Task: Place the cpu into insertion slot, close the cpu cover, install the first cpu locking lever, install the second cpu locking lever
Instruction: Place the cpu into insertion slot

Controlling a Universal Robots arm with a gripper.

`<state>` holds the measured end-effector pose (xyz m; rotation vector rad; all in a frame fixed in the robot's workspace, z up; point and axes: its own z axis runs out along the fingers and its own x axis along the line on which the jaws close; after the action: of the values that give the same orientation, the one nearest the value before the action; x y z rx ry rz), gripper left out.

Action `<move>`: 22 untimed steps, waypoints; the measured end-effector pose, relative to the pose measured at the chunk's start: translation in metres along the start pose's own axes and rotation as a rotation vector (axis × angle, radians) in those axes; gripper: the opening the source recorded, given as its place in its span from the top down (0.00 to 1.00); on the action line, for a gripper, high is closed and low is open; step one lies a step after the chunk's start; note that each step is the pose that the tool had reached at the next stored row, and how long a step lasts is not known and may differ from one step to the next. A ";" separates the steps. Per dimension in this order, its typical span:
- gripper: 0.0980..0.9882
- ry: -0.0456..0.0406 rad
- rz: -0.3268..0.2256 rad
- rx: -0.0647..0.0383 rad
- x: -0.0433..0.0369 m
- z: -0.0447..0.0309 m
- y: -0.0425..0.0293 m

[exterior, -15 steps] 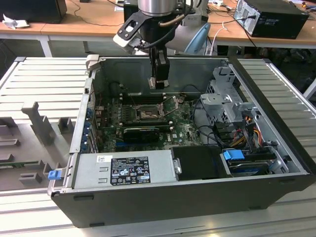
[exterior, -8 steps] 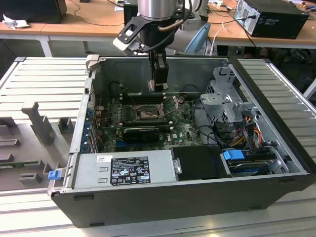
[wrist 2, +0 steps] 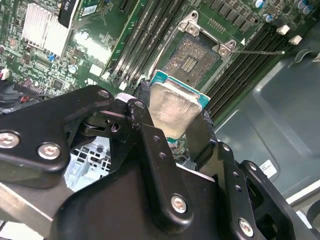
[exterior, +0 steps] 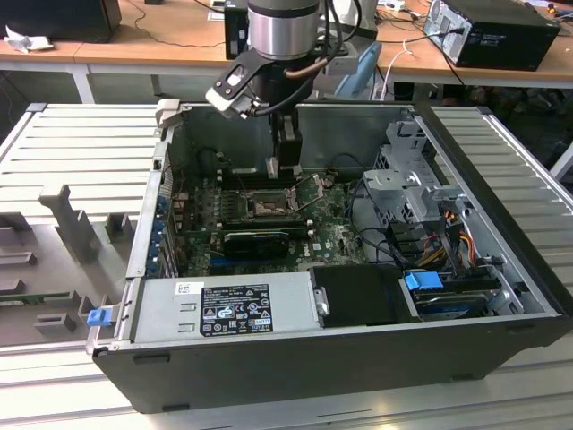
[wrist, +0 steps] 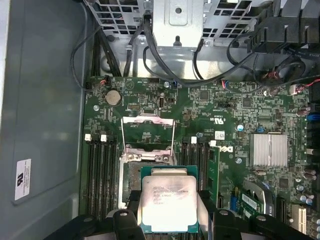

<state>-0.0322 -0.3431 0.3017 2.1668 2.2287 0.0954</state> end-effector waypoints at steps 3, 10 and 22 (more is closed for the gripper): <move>0.52 0.0005 0.000 0.000 -0.0002 0.0068 -0.0005; 0.52 0.0004 0.005 0.000 0.0007 0.0290 -0.0022; 0.52 -0.0017 0.037 -0.001 0.0013 0.0537 -0.0114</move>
<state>-0.0401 -0.3409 0.2474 2.2072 2.1878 0.0954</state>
